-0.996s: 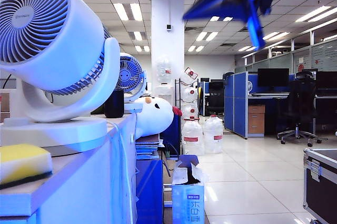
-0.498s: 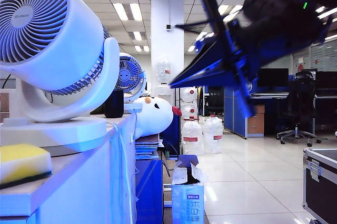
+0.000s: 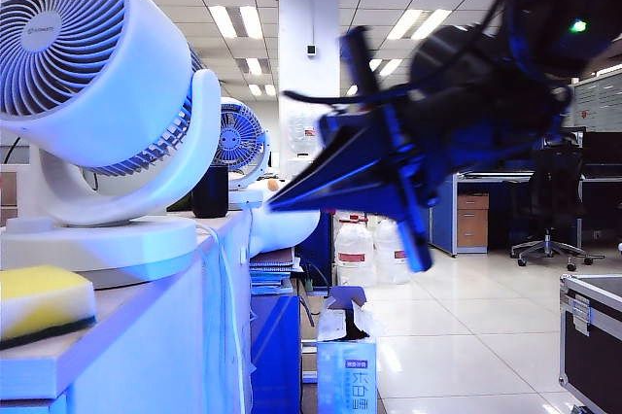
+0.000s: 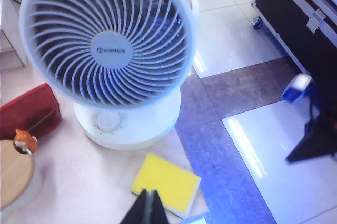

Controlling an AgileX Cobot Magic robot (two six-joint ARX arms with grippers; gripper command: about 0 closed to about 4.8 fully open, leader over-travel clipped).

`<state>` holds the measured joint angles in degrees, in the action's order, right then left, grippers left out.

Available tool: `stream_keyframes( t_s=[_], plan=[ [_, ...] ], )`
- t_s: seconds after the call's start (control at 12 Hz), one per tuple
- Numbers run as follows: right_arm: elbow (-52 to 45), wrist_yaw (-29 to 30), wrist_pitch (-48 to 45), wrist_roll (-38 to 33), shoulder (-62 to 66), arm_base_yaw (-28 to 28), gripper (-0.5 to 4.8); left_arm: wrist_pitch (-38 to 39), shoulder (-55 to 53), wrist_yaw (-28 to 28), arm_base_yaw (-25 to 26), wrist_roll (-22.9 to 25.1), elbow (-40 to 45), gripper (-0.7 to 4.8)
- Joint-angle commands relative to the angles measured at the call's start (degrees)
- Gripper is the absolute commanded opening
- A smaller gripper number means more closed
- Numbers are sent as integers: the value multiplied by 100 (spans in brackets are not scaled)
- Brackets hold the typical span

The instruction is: Open the drawer, place the cleaning sponge inside, then close the drawer.

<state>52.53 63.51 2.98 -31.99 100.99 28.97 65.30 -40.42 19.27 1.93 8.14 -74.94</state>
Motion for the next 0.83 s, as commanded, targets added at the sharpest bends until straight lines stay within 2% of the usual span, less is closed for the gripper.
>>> stream_keyframes(
  t_s=[0.08, 0.17, 0.25, 0.33, 0.42, 0.5, 0.66, 0.83],
  plan=[
    [17, 350, -531, -317, 98, 433, 479, -120, -4, 7, 2, 22, -20, -5],
    [17, 844, -1027, -772, 321, 503, 479, -120, -4, 26, 2, 22, -20, -5],
    [20, 839, -1268, -964, 435, 531, 479, -116, -4, 28, 2, 22, -20, -5],
    [17, 479, -2006, -1582, 787, 601, 479, -111, -4, 50, 2, 20, -20, -5],
    [20, 61, -2236, -1694, 1029, 748, 479, -111, -4, 50, 2, 22, -20, -5],
    [20, -52, -2387, -1768, 1137, 833, 479, -111, -4, 50, 2, 22, -17, -5],
    [24, -481, -3405, -2411, 1495, 1263, 479, -109, -4, 59, 2, 20, -17, -5],
    [26, -791, -4192, -2962, 1880, 1449, 479, -109, -2, 155, 2, 22, -17, -5]
  ],
)
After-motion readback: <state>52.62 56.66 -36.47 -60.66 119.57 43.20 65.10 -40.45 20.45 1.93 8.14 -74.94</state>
